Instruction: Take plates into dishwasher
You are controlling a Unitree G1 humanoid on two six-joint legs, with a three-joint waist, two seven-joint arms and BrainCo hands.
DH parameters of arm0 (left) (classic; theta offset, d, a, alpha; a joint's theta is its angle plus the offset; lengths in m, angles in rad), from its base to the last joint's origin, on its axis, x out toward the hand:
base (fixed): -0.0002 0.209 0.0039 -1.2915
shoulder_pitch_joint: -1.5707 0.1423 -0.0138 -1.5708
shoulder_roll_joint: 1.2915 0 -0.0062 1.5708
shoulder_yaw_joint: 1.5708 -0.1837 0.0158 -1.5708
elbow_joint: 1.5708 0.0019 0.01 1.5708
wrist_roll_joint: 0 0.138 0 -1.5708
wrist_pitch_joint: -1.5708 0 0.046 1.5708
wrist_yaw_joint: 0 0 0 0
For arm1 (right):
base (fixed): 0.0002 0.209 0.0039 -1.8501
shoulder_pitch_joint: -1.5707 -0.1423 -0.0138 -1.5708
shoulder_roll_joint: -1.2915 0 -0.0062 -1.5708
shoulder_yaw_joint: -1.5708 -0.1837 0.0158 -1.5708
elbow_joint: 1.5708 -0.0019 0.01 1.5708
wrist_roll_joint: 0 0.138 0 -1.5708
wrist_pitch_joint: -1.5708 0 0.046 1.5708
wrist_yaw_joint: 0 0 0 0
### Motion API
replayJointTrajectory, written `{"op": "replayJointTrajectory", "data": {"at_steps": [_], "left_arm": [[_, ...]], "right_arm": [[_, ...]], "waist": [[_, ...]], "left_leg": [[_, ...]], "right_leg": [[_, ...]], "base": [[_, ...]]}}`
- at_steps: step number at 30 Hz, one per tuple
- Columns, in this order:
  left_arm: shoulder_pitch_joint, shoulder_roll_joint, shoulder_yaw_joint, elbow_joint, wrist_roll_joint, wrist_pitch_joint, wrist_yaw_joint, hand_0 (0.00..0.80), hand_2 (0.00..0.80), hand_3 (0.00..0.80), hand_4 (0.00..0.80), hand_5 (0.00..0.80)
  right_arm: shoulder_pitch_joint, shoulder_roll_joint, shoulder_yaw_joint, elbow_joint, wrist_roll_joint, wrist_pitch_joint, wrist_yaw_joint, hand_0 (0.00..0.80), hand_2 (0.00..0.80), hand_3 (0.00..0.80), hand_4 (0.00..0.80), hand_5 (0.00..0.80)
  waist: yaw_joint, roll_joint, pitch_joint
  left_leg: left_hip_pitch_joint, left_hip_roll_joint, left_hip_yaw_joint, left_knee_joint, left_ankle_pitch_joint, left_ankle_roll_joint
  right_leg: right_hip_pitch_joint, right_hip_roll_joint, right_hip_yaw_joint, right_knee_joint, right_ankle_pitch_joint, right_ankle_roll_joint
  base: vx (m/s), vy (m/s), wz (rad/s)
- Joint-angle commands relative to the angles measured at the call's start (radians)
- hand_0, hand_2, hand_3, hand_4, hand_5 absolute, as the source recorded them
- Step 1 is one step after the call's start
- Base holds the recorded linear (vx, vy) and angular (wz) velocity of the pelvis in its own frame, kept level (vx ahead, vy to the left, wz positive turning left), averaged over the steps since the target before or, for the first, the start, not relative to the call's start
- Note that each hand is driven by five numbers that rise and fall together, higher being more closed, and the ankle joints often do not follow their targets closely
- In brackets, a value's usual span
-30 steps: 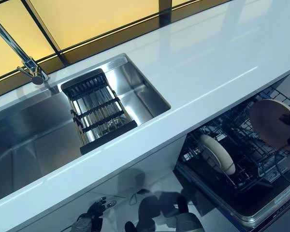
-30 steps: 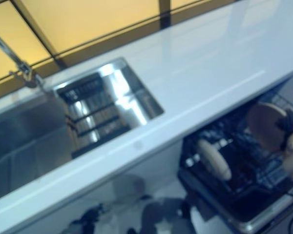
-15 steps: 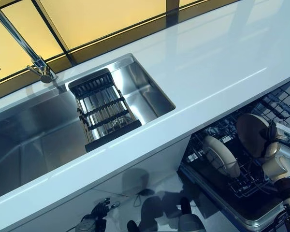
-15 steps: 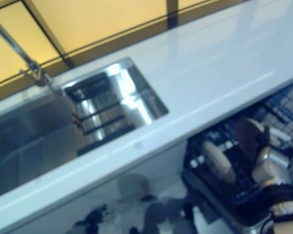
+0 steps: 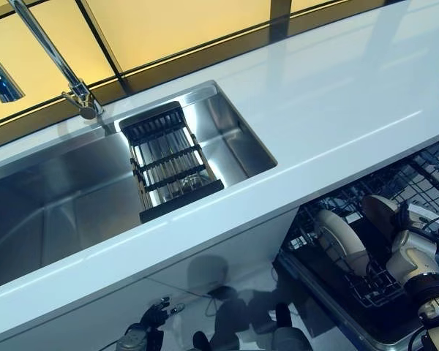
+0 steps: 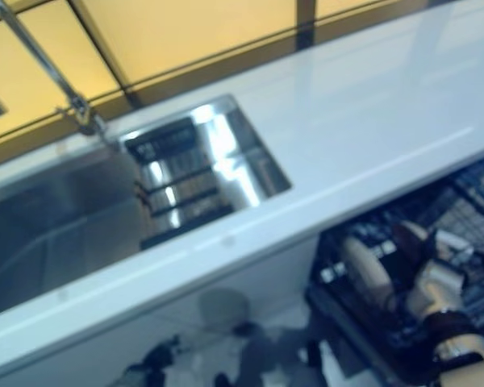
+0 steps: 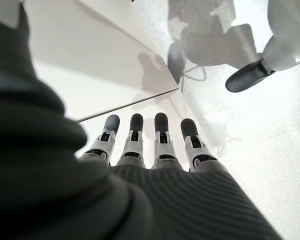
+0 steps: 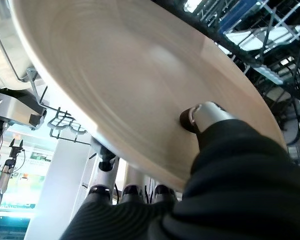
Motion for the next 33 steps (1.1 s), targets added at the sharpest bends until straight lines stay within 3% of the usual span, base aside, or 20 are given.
{"op": "replayJointTrajectory", "data": {"at_steps": [1,8,19,20,21,22,33], "left_arm": [[-0.033,0.038,-0.027,-0.008,-0.008,-0.025,-0.013,0.000,0.000,0.000,0.000,0.000],[-0.043,0.047,-0.029,-0.020,0.000,-0.012,-0.018,0.000,0.000,0.000,0.000,0.000],[-0.058,0.055,-0.035,-0.035,0.007,0.012,-0.017,0.000,0.000,0.000,0.000,0.000],[-0.058,0.057,-0.033,-0.036,0.008,0.014,-0.018,0.000,0.000,0.000,0.000,0.000],[-0.058,0.057,-0.033,-0.037,0.010,0.016,-0.018,0.000,0.000,0.000,0.000,0.000],[-0.055,0.059,-0.029,-0.040,0.014,0.017,-0.018,0.000,0.000,0.000,0.000,0.000],[-0.063,0.096,0.032,-0.054,0.044,0.062,-0.014,0.000,0.000,0.000,0.000,0.000]], "right_arm": [[-0.038,0.095,0.065,0.084,0.042,-0.014,0.033,0.800,0.800,0.800,0.800,0.800],[-0.030,0.128,0.086,0.159,0.105,-0.034,0.119,0.800,0.800,0.800,0.800,0.800],[-0.016,0.156,0.066,0.206,0.175,-0.069,0.149,0.800,0.800,0.800,0.800,0.800],[-0.014,0.157,0.063,0.202,0.178,-0.065,0.157,0.565,0.565,0.565,0.565,0.565],[-0.009,0.155,0.060,0.195,0.174,-0.063,0.165,0.135,0.135,0.135,0.135,0.135],[-0.003,0.152,0.053,0.187,0.177,-0.063,0.180,0.000,0.000,0.000,0.000,0.000],[-0.024,0.002,-0.063,-0.145,0.118,0.081,0.466,0.000,0.000,0.000,0.000,0.000]], "waist": [[0.040,-0.057,-0.022],[0.054,-0.061,-0.023],[0.059,-0.073,-0.020],[0.059,-0.075,-0.020],[0.058,-0.077,-0.020],[0.057,-0.080,-0.020],[0.024,-0.135,-0.008]], "left_leg": [[0.062,-0.020,-0.036,-0.001,-0.104,0.055],[0.057,-0.018,-0.050,-0.001,-0.099,0.053],[0.057,-0.013,-0.056,-0.001,-0.095,0.053],[0.058,-0.013,-0.057,-0.001,-0.096,0.054],[0.059,-0.013,-0.056,-0.001,-0.096,0.054],[0.060,-0.012,-0.057,-0.001,-0.096,0.054],[0.077,-0.005,-0.041,-0.001,-0.095,0.051]], "right_leg": [[-0.049,-0.038,0.001,0.016,-0.002,0.053],[-0.045,-0.042,-0.006,0.014,0.001,0.053],[-0.041,-0.038,-0.001,0.013,0.003,0.052],[-0.041,-0.037,0.000,0.013,0.003,0.052],[-0.039,-0.037,0.002,0.013,0.003,0.052],[-0.038,-0.035,0.003,0.013,0.003,0.052],[-0.029,-0.020,0.027,0.013,0.012,0.051]], "base": [[0.006,0.000,0.03],[0.003,-0.009,0.03],[0.002,-0.006,0.02],[0.000,0.000,0.00],[0.000,0.000,0.00],[0.000,0.000,0.00],[0.000,0.000,0.00]]}}
